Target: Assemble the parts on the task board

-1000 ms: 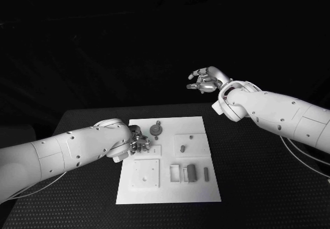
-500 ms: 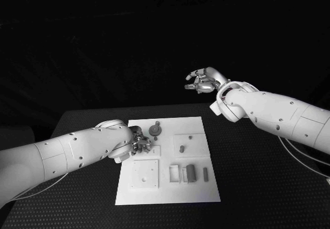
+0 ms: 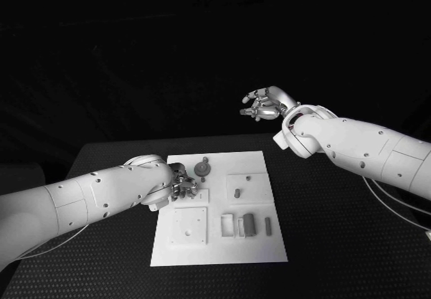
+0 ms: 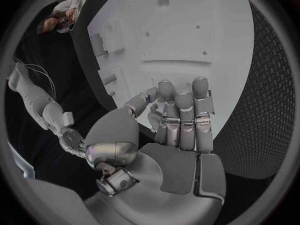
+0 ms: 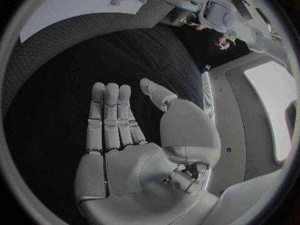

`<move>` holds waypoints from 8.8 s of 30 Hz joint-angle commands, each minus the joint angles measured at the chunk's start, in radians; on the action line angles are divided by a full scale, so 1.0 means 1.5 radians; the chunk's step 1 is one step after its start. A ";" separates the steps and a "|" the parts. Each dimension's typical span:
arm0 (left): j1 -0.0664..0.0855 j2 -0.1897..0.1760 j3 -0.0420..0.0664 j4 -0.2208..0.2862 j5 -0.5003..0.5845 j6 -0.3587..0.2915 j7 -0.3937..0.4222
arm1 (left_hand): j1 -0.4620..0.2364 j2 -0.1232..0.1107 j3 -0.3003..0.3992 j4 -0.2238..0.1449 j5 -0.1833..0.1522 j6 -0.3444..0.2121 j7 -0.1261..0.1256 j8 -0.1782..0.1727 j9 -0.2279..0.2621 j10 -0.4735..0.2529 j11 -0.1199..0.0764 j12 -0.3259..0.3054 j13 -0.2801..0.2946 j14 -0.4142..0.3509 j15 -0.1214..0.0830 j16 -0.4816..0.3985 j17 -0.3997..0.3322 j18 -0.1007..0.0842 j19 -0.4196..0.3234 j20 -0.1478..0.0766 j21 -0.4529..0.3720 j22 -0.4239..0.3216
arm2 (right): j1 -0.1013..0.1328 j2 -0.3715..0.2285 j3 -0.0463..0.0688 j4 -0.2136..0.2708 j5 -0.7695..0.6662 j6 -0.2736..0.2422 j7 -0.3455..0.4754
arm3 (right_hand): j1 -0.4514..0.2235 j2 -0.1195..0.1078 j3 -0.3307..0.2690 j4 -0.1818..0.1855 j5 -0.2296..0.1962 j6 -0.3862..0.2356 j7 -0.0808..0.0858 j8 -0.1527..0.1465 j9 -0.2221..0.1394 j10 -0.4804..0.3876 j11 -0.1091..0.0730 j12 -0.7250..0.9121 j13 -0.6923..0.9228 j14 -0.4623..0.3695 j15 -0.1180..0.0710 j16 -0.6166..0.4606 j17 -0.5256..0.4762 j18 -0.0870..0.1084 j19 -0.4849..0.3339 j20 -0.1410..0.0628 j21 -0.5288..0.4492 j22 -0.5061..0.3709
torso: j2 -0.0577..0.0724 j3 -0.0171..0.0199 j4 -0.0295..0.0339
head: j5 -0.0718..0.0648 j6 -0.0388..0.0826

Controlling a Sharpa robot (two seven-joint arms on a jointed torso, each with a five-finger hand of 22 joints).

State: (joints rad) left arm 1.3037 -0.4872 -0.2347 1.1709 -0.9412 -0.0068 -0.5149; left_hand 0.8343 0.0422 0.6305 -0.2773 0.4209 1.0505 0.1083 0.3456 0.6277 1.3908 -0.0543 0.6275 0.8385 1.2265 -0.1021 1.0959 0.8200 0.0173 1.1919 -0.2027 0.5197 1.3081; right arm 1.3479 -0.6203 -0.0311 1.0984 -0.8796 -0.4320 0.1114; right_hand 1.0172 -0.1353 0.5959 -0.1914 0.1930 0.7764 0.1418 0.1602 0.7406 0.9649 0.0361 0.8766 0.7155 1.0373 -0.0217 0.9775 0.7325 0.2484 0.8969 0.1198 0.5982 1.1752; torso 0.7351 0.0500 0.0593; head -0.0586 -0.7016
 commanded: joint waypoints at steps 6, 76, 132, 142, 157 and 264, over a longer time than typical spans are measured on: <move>-0.006 -0.003 -0.003 0.004 -0.013 0.030 -0.001 | -0.004 0.002 0.000 0.005 0.003 0.060 -0.046 -0.002 0.004 -0.012 -0.010 0.008 -0.001 -0.029 -0.021 0.015 -0.013 0.008 0.010 -0.016 0.004 0.015 | 0.000 0.001 0.000 -0.001 0.002 0.009 0.005 | 0.003 0.004 -0.006 -0.001 -0.003 0.031 0.030 0.003 -0.002 -0.066 0.030 0.001 -0.004 0.007 0.000 -0.007 0.003 0.006 0.006 0.002 -0.004 -0.001 | 0.000 0.0000 0.0001 | 0.000 -0.002; -0.008 -0.008 -0.003 0.008 -0.028 0.052 -0.005 | -0.009 0.005 0.000 0.003 0.015 0.071 -0.049 -0.003 0.012 -0.011 -0.013 0.018 -0.012 -0.039 -0.022 0.054 -0.064 0.008 0.009 -0.018 0.011 0.015 | -0.003 0.003 0.000 -0.004 0.002 0.013 0.007 | 0.008 0.007 -0.012 -0.003 -0.003 0.031 0.030 0.004 -0.008 -0.068 0.030 0.010 -0.023 0.013 0.000 -0.025 0.021 0.009 0.011 0.007 -0.013 -0.001 | 0.000 0.0001 0.0000 | 0.000 -0.010; -0.012 -0.006 -0.003 0.018 -0.091 0.004 0.011 | 0.000 0.019 0.001 0.000 -0.041 0.063 -0.045 -0.016 0.013 -0.015 -0.010 0.027 -0.024 -0.050 -0.025 0.086 -0.116 0.005 0.007 -0.020 0.011 0.014 | -0.007 0.004 0.000 -0.006 0.004 0.016 0.008 | 0.007 0.008 -0.014 0.000 -0.003 0.030 0.031 0.005 -0.011 -0.070 0.030 0.016 -0.031 0.016 0.001 -0.033 0.030 0.009 0.012 0.007 -0.017 0.000 | 0.000 0.0004 -0.0004 | -0.002 -0.012; -0.012 -0.006 -0.003 0.018 -0.091 -0.006 0.011 | 0.000 0.020 0.001 0.001 -0.043 0.064 -0.045 -0.017 0.013 -0.014 -0.010 0.027 -0.024 -0.050 -0.025 0.089 -0.119 0.005 0.008 -0.020 0.012 0.014 | -0.007 0.005 0.000 -0.006 0.004 0.016 0.008 | 0.007 0.008 -0.014 0.000 -0.003 0.030 0.031 0.006 -0.012 -0.070 0.030 0.017 -0.032 0.016 0.001 -0.034 0.032 0.009 0.012 0.007 -0.017 0.000 | 0.000 0.0003 -0.0001 | -0.003 -0.012; -0.012 -0.007 -0.003 0.018 -0.089 0.001 0.007 | 0.000 0.021 0.001 0.001 -0.044 0.065 -0.046 -0.017 0.013 -0.014 -0.011 0.028 -0.025 -0.049 -0.025 0.090 -0.121 0.005 0.009 -0.021 0.012 0.014 | -0.007 0.004 0.000 -0.006 0.004 0.016 0.008 | 0.007 0.008 -0.015 0.000 -0.003 0.030 0.031 0.006 -0.012 -0.071 0.030 0.018 -0.034 0.017 0.001 -0.036 0.033 0.009 0.012 0.007 -0.018 0.001 | 0.000 0.0003 -0.0003 | -0.002 -0.012; -0.023 -0.024 -0.002 0.021 -0.101 -0.037 0.034 | 0.006 0.016 -0.026 -0.002 -0.048 0.068 -0.045 -0.032 0.022 -0.020 -0.009 0.042 -0.051 -0.068 -0.029 0.150 -0.224 0.000 0.008 -0.024 0.003 0.013 | -0.014 0.002 0.000 -0.010 0.007 0.022 0.008 | 0.003 0.009 -0.017 0.005 -0.003 0.029 0.031 0.006 -0.015 -0.072 0.031 0.021 -0.040 0.018 0.001 -0.042 0.040 0.009 0.013 0.008 -0.021 0.002 | 0.000 0.0003 -0.0003 | -0.003 -0.017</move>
State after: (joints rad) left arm 1.2727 -0.5181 -0.2357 1.2021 -1.1012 -0.0363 -0.4751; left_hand 0.7893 -0.0022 0.5620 -0.2502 0.3528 1.1588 0.0386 0.2980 0.6598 1.3578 -0.0697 0.6876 0.7637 1.1267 -0.1405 1.3164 0.4848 0.0142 1.2059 -0.2374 0.5311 1.3076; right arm 1.3270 -0.6173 -0.0312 1.0834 -0.8698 -0.4116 0.1130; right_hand 1.0256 -0.1275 0.5755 -0.1875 0.1937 0.7702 0.1480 0.1633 0.7202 0.9591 0.0420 0.9049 0.6566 1.0561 -0.0212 0.9195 0.7916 0.2484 0.9077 0.1304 0.5711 1.1763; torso 0.7354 0.0502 0.0589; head -0.0624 -0.7277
